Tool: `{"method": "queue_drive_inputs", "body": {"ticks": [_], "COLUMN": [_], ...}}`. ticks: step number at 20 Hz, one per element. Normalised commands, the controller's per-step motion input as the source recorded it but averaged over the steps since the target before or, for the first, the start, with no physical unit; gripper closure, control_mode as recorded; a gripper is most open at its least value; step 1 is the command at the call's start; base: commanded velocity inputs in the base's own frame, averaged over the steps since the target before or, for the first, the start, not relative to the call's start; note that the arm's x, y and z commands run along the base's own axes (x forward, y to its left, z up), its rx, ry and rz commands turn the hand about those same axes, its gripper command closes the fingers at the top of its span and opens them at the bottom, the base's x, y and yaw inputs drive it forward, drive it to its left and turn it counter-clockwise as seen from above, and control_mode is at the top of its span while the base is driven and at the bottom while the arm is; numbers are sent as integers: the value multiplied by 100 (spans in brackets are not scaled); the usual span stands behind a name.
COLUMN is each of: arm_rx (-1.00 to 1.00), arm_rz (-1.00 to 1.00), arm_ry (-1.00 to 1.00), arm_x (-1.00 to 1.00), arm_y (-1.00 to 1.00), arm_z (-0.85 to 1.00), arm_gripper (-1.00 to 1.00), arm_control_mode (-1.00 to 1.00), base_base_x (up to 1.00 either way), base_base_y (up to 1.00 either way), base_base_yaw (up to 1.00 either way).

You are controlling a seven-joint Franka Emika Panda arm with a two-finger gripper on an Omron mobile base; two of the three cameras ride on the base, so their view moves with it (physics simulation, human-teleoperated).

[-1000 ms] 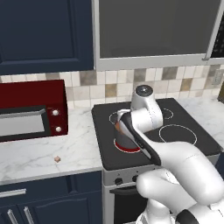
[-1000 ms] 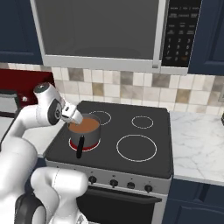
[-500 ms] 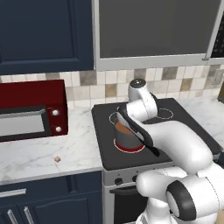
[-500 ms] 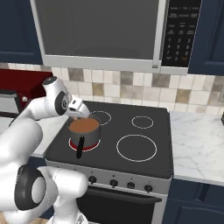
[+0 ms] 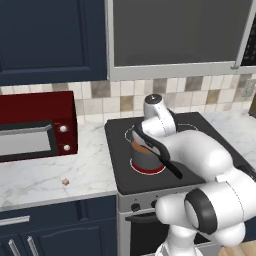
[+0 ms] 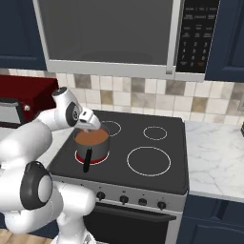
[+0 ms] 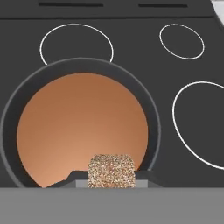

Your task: Pick up the sugar cube(s) and place them in the saucepan with hot chocolate.

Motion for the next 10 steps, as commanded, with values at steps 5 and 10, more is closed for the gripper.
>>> {"method": "queue_drive_inputs", "body": {"ticks": [5,10], "arm_rx": [0,0], "arm_rz": [0,0], "arm_ry": [-3,-2], "arm_x": [12,13], "arm_y": [-6,-1], "arm_z": [-42,-19], "arm_gripper": [100,100], "arm_control_mode": [-100,-100], "base_base_x": [0,0], "base_base_y": [0,0], "base_base_yaw": [0,0]}}
